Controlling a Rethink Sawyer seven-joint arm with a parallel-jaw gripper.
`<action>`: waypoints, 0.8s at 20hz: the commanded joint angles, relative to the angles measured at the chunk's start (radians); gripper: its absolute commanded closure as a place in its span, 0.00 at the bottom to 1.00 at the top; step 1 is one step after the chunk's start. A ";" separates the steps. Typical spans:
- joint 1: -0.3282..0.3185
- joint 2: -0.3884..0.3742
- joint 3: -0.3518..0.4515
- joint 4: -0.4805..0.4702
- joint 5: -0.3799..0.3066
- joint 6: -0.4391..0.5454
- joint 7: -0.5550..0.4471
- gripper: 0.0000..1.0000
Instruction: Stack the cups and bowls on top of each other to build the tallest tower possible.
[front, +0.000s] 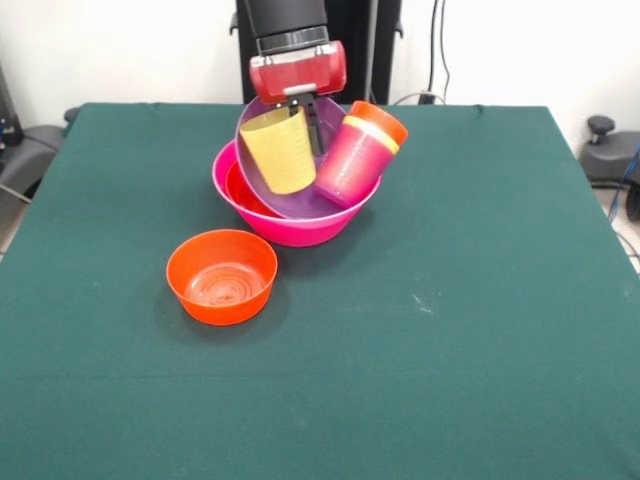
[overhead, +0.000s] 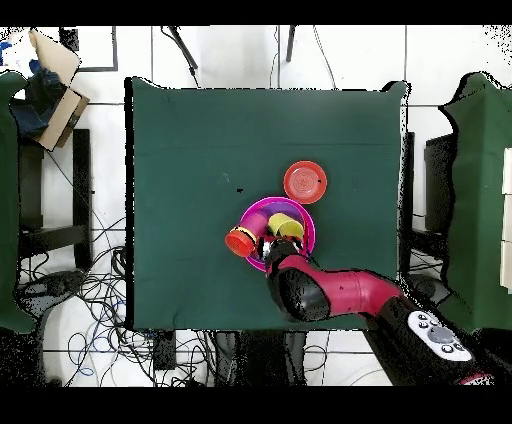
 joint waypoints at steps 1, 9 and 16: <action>-0.112 0.095 0.141 -0.042 -0.098 0.187 -0.077 1.00; -0.106 0.070 0.141 -0.046 -0.113 0.193 -0.050 0.00; -0.095 0.089 0.137 -0.060 -0.119 0.193 -0.040 0.00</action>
